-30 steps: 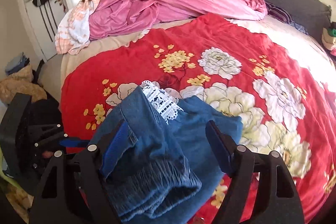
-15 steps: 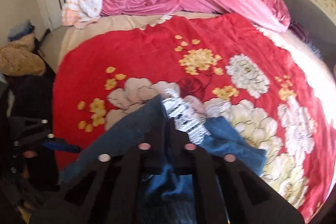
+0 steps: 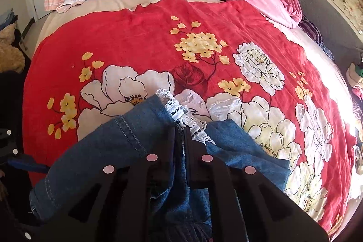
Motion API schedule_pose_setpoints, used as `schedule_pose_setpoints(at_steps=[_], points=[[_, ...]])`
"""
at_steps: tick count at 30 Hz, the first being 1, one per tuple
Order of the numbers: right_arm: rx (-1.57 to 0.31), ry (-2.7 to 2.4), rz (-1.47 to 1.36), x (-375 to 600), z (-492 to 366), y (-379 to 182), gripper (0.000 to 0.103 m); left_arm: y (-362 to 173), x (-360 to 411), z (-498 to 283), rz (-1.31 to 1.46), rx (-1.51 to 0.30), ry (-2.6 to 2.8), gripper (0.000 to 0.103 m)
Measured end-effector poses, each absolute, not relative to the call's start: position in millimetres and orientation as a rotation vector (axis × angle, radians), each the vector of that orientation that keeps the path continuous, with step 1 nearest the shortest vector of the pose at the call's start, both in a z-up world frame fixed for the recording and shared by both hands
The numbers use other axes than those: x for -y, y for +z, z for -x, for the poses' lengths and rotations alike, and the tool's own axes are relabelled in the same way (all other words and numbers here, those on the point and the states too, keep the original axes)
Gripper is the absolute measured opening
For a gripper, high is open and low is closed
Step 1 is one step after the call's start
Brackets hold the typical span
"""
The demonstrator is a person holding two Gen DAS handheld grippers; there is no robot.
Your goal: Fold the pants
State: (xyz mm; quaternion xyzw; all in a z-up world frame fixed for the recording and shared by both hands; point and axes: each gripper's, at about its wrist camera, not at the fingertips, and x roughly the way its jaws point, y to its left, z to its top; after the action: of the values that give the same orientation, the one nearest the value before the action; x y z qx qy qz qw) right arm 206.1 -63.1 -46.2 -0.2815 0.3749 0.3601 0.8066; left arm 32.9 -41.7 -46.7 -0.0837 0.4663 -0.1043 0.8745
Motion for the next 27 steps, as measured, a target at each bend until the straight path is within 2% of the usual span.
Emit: schedule_pose_setpoints(at_steps=[2, 4, 6, 9, 12, 18, 27], points=[[-0.796, 0.774, 0.574, 66, -204, -42, 0.012, -49, 41, -34, 0.178, -0.982, -0.221, 0.060], [-0.783, 0.768, 0.531, 74, -201, -33, 0.023, -50, 41, -35, 0.183, -0.987, -0.223, 0.061], [-0.758, 0.775, 0.472, 86, -194, -20, 0.039, -50, 40, -36, 0.185, -0.988, -0.224, 0.061], [-0.719, 0.793, 0.392, 109, -177, 0, 0.050, -51, 40, -37, 0.184, -0.988, -0.224, 0.062], [-0.707, 0.780, 0.341, 131, -163, 11, 0.053, -51, 40, -36, 0.183, -0.988, -0.223, 0.062], [-0.697, 0.777, 0.259, 168, -128, 15, 0.053, -50, 42, -37, 0.172, -0.988, -0.216, 0.062], [-0.823, 0.729, 0.312, 173, -101, -33, 0.055, -49, 46, -33, 0.157, -0.993, -0.211, 0.062]])
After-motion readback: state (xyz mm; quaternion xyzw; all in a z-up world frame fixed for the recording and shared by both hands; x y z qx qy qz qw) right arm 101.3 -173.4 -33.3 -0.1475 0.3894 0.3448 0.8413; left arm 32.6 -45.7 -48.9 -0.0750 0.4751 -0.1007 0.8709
